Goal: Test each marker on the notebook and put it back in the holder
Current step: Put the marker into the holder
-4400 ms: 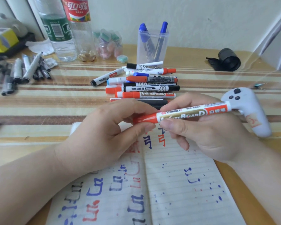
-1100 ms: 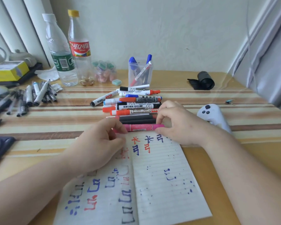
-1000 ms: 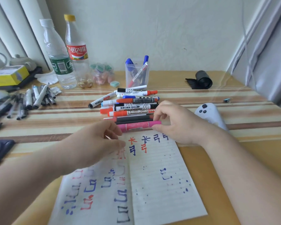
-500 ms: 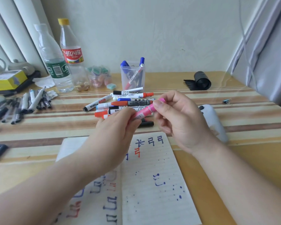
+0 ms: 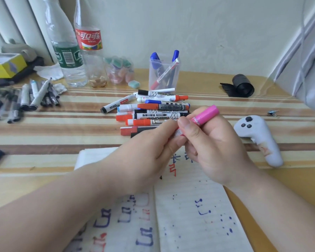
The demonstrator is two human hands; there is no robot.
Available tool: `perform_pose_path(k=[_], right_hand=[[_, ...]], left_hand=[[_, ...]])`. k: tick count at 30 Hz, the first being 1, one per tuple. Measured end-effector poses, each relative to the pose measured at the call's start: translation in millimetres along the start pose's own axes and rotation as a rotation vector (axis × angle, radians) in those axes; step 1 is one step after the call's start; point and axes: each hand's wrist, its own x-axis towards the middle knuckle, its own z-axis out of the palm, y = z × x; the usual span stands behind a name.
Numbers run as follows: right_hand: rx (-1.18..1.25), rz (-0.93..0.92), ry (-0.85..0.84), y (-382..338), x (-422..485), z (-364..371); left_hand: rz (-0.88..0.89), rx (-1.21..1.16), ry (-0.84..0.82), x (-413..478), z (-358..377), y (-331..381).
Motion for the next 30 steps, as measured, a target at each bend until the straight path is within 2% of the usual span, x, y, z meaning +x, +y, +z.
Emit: perform_pose_path(k=[10, 15, 18, 27, 30], right_hand=[[0.106, 0.014, 0.046, -7.0, -5.1, 9.3], [-0.032, -0.061, 0.012, -5.1, -3.3, 2.1], [-0.082, -0.061, 0.007, -5.5, -1.6, -1.7], [0.143, -0.044, -0.021, -17.3, -2.6, 6.5], [0.125, -0.041, 0.02, -15.9, -2.6, 7.7]], left_hand=[[0.026, -0.114, 0.057, 0.7, -4.2, 8.7], [-0.007, -0.202, -0.019, -2.1, -1.8, 3.5], [0.012, -0.115, -0.001, -1.3, 2.0, 1.1], [0.033, -0.191, 0.029, 0.4, -2.4, 10.3], [0.029, -0.295, -0.005, 0.8, -6.4, 12.7]])
